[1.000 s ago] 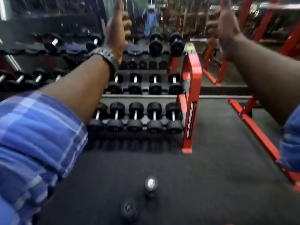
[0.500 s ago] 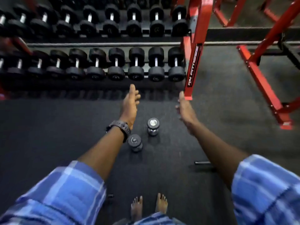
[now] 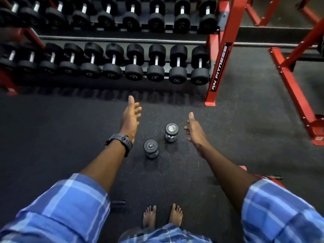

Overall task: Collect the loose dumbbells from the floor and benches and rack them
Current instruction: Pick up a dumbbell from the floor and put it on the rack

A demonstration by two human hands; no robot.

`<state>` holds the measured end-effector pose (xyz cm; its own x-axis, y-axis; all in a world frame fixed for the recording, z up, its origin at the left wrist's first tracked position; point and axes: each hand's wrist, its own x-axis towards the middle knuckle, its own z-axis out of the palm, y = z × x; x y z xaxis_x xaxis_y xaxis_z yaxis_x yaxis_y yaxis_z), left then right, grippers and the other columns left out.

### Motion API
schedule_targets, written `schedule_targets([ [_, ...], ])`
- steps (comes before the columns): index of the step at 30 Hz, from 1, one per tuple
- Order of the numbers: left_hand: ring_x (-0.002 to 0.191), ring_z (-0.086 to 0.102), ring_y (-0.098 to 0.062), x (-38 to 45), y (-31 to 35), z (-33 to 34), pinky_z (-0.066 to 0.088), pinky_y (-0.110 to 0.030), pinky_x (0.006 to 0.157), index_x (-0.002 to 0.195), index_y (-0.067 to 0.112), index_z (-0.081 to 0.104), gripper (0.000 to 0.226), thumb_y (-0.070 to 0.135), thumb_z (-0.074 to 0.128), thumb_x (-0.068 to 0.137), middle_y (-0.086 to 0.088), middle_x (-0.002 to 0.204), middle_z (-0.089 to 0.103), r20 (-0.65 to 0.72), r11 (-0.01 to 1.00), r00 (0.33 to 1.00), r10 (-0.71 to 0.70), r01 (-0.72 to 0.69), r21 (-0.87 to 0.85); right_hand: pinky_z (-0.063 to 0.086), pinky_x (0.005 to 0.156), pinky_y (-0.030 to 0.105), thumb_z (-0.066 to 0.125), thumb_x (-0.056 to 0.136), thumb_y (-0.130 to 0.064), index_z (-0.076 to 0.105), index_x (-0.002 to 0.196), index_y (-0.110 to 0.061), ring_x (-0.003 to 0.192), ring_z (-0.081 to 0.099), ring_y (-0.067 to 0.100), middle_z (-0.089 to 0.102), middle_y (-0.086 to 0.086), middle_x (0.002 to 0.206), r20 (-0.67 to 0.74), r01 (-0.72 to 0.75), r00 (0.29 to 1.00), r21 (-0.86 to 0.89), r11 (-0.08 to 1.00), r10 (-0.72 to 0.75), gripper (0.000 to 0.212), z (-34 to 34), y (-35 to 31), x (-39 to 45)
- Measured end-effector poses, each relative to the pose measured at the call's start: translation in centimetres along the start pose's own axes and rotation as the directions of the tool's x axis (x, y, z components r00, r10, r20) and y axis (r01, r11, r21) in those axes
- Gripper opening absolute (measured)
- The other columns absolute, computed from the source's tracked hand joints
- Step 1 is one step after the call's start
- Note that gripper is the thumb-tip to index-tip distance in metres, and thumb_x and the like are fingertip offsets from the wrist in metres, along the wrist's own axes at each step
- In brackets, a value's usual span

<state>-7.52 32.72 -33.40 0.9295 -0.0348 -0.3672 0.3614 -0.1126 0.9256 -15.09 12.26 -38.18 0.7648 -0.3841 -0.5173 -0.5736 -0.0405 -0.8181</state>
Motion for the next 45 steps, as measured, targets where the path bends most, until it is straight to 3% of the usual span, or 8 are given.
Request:
schedule_targets([
  [5,0.136,0.048,-0.024,1.4,-2.3,-1.5,0.035,-0.043,0.109,0.149,0.014,0.046,0.079,0.069,0.021,0.097,-0.005,0.149,0.050,-0.045,0.998,0.997,-0.059,0.059,-0.019,0.037,0.113,0.053,0.024,0.096,-0.069,0.059,0.117,-0.021,0.124,0.055,0.031,0.061,0.013,0.130,0.054,-0.028,0.998,-0.036,0.999,0.030,0.063,3.1,1.5,1.6],
  [13,0.133,0.050,-0.024,8.3,-9.3,-3.6,0.036,-0.042,0.110,0.147,0.012,0.047,0.073,0.063,0.022,0.101,-0.008,0.147,0.052,-0.054,0.964,0.973,-0.224,0.213,-0.157,0.039,0.112,0.053,0.027,0.070,-0.091,0.049,0.139,-0.023,0.124,0.056,0.026,0.062,0.006,0.130,0.076,-0.209,0.972,-0.135,0.968,0.221,0.099,10.1,5.1,7.1],
  [24,0.135,0.048,-0.024,26.8,-27.1,-3.7,0.037,-0.035,0.103,0.149,0.012,0.045,0.074,0.062,0.022,0.101,-0.006,0.149,0.050,0.037,0.909,0.916,-0.400,0.401,-0.116,0.041,0.111,0.050,0.028,0.088,-0.078,0.042,0.147,-0.021,0.119,0.058,0.023,0.060,0.008,0.131,0.090,-0.326,0.938,-0.107,0.939,0.336,0.083,22.6,16.2,26.0],
  [29,0.137,0.047,-0.026,34.4,-38.9,-1.5,0.035,-0.038,0.109,0.148,0.010,0.046,0.064,0.051,0.022,0.106,-0.009,0.150,0.049,0.027,0.907,0.908,-0.418,0.419,-0.053,0.043,0.107,0.053,0.040,0.101,-0.043,0.053,0.118,-0.025,0.118,0.060,0.032,0.066,0.007,0.119,0.034,-0.286,0.955,-0.173,0.943,0.296,0.028,25.6,26.2,35.6],
  [32,0.136,0.048,-0.024,38.2,-46.5,0.4,0.035,-0.036,0.112,0.144,0.008,0.051,0.063,0.051,0.025,0.106,-0.010,0.148,0.051,0.013,0.898,0.899,-0.438,0.438,0.037,0.044,0.091,0.036,0.040,0.101,-0.031,0.057,0.115,-0.027,0.111,0.061,0.025,0.067,0.010,0.124,-0.043,-0.244,0.970,-0.198,0.949,0.241,0.022,26.7,32.4,40.0],
  [37,0.115,0.061,-0.027,40.9,-55.5,2.8,0.049,-0.044,0.101,0.129,0.008,0.060,0.051,0.049,0.049,0.100,-0.011,0.129,0.064,0.011,0.852,0.872,-0.489,0.475,0.220,0.047,0.103,0.042,0.046,0.092,0.005,0.062,0.117,-0.011,0.111,0.061,0.026,0.065,0.004,0.112,0.050,-0.173,0.981,-0.221,0.960,0.188,0.034,29.1,38.7,44.8],
  [42,0.078,0.074,-0.017,42.7,-57.9,3.3,0.062,-0.040,0.076,0.085,0.013,0.077,0.073,0.081,0.064,0.060,0.000,0.083,0.078,-0.100,0.832,0.859,-0.502,0.512,0.215,0.048,0.095,0.027,0.061,0.093,-0.003,0.059,0.123,-0.016,0.104,0.059,0.009,0.063,0.004,0.120,0.263,-0.071,0.948,-0.376,0.924,0.180,0.033,29.9,42.3,45.9],
  [45,0.069,0.072,-0.019,43.4,-57.4,4.1,0.061,-0.036,0.067,0.065,0.012,0.070,0.072,0.083,0.061,0.064,-0.001,0.071,0.074,-0.156,0.831,0.880,-0.449,0.475,0.289,0.053,0.094,0.022,0.057,0.091,0.009,0.056,0.123,-0.007,0.104,0.069,0.009,0.059,0.016,0.127,0.238,-0.014,0.967,-0.309,0.951,0.092,0.036,30.4,42.5,46.1],
])
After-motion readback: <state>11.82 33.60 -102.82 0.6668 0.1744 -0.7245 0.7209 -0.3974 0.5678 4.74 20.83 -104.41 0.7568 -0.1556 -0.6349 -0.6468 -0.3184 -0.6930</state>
